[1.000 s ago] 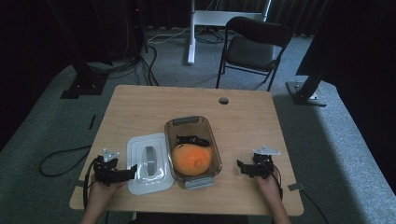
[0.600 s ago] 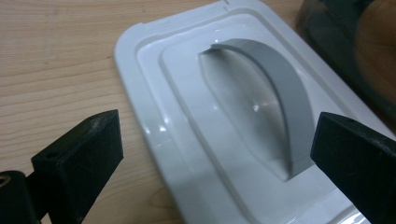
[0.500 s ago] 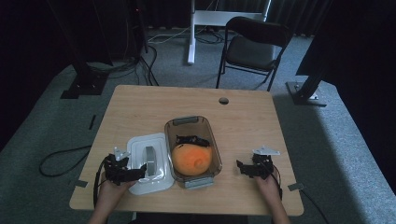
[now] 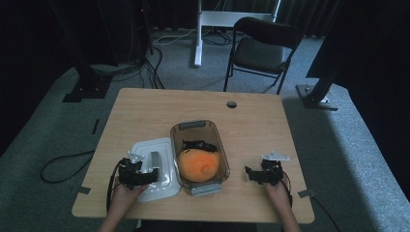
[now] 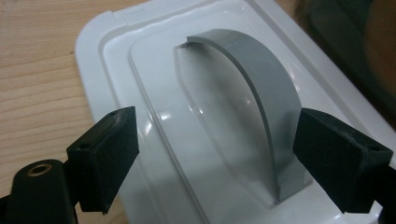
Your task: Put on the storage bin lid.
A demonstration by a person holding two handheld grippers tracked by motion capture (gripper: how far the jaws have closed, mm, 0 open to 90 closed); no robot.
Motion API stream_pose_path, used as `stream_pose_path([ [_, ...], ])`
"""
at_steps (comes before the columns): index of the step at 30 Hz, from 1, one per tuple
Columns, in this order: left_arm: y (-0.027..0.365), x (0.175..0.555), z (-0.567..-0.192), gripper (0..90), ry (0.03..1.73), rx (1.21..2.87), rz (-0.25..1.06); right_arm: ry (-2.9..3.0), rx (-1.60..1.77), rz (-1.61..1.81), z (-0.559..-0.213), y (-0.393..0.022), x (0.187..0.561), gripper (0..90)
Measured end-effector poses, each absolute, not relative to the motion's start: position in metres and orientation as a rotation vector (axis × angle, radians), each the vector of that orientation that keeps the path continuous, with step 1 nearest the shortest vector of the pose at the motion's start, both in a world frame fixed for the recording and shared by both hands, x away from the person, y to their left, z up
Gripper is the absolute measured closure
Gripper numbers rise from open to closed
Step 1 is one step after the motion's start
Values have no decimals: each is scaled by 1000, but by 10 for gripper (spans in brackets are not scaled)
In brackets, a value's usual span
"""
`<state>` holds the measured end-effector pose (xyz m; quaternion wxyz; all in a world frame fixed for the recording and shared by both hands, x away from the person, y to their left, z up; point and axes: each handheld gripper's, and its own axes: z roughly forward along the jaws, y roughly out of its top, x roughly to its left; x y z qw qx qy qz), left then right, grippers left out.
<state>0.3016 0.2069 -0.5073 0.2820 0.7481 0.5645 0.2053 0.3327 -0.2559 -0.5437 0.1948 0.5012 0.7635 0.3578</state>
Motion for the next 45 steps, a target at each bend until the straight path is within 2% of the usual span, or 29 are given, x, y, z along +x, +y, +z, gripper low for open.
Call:
stream_pose_path([
  [13,193,310,-516,256,1504,2048,539,2147,1405,1003,-544,-256,333,117],
  [18,196,310,-515,485,1509,1995,537,2148,1405,1005,-544,-257,333,117],
  [22,201,310,-515,624,1524,1964,526,2149,1405,1009,-544,-257,333,117],
  [32,214,311,-515,677,1561,1877,496,2152,1399,1011,-542,-255,332,117],
  [45,222,308,-503,695,1548,1835,521,2165,1381,1036,-540,-246,334,117],
])
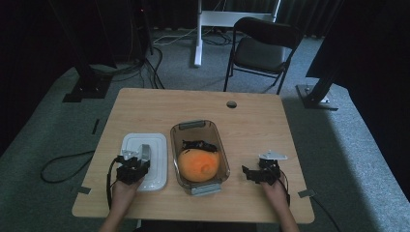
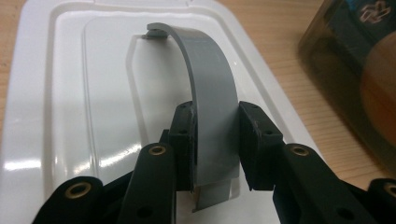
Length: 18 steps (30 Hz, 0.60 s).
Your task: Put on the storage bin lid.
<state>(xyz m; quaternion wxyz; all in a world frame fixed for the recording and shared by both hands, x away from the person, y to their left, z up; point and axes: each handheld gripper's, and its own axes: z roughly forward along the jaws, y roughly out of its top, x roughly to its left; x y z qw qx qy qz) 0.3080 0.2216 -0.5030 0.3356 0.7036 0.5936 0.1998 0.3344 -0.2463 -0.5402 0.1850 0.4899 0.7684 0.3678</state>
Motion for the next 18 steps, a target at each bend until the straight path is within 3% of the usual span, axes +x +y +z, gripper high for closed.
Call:
stream_pose_path([
  [18,228,297,-467,705,1473,1770,575,2263,1299,1051,-541,-208,340,117],
])
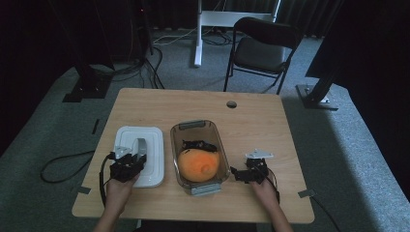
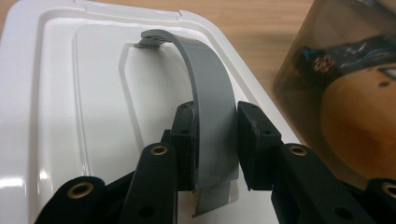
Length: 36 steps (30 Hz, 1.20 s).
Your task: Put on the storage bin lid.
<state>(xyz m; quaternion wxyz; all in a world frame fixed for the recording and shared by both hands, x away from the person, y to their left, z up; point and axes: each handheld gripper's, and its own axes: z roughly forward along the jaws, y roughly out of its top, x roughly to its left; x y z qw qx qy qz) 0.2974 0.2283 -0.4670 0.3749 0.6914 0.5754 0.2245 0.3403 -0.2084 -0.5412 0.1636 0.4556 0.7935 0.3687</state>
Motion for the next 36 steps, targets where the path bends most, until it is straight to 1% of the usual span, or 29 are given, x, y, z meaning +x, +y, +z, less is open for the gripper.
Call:
stream_pose_path([
  [8,231,291,-448,705,1437,1720,598,2294,1269,1082,-541,-194,341,117],
  [19,228,283,-431,705,1387,1694,615,2334,1213,1094,-540,-175,338,124],
  [25,225,279,-421,706,1355,1685,619,2329,1220,1091,-541,-174,338,124],
  [29,224,276,-415,706,1332,1664,589,2331,1218,1093,-541,-174,338,125],
  [36,219,274,-407,706,1297,1664,589,2348,1205,1105,-542,-170,337,125],
])
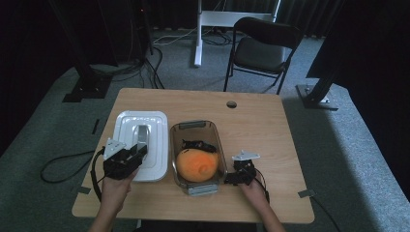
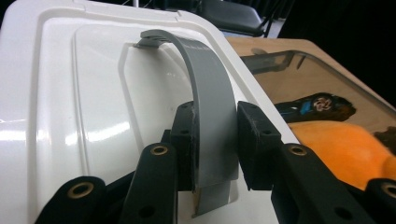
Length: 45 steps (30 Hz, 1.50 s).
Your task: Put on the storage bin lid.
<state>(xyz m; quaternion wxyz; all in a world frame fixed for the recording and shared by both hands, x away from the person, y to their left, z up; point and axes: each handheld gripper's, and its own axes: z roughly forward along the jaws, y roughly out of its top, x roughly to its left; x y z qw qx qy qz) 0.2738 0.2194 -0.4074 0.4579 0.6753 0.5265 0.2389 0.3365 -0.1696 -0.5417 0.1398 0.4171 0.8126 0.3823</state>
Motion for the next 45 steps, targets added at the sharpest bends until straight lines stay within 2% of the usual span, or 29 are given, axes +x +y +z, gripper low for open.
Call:
stream_pose_path([
  [15,201,269,-390,707,1201,1670,526,2393,1138,1091,-541,-142,336,124],
  [35,171,280,-399,707,1079,1755,418,2434,1079,1104,-541,-112,337,122],
  [45,167,291,-404,707,1023,1757,315,2387,1131,1097,-541,-137,337,119],
])
